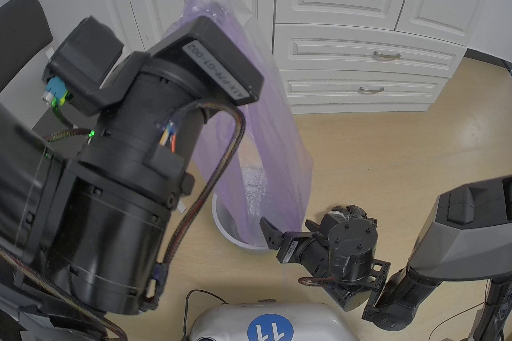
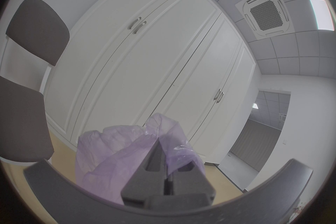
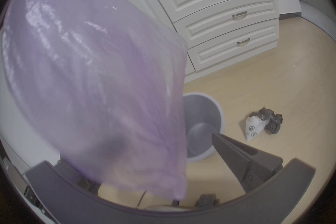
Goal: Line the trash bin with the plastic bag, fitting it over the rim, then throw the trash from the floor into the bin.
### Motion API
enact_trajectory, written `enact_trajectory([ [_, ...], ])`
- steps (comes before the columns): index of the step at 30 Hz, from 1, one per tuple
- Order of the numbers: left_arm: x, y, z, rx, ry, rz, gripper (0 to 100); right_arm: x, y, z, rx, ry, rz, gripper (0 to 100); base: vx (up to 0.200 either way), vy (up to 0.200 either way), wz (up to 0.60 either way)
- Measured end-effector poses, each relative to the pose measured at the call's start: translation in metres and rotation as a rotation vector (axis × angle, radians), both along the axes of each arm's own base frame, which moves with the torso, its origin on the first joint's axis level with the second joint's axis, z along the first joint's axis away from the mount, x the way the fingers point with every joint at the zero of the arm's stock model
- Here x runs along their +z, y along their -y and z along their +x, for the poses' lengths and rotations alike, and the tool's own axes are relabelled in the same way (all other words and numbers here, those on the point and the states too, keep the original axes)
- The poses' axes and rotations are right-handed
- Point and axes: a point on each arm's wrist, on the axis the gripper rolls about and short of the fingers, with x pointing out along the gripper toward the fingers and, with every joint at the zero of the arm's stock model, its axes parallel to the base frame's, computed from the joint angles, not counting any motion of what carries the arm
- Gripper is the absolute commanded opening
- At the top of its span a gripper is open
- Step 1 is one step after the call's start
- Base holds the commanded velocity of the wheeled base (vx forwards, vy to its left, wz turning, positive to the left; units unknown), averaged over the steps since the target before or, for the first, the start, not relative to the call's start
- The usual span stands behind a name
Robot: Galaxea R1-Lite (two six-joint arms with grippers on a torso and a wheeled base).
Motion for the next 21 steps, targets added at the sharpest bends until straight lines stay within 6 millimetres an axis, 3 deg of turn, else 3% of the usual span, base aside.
enact_trajectory([
  [1,0.000,0.000,0.000,0.000,0.000,0.000,0,0.002,0.001,0.003,-0.011,0.015,0.018,100,0.000,0.000,0.00],
  [2,0.000,0.000,0.000,-0.001,0.001,-0.001,0,0.003,0.003,0.006,-0.022,0.026,0.032,0,0.000,0.000,0.00],
  [12,0.001,-0.001,0.000,0.001,0.001,-0.002,0,0.006,0.024,0.024,-0.091,0.071,0.087,0,0.000,0.000,0.00],
  [21,-0.012,0.000,0.004,0.004,-0.025,0.028,0,0.015,0.052,0.010,-0.029,0.058,0.010,0,0.000,0.000,0.00],
])
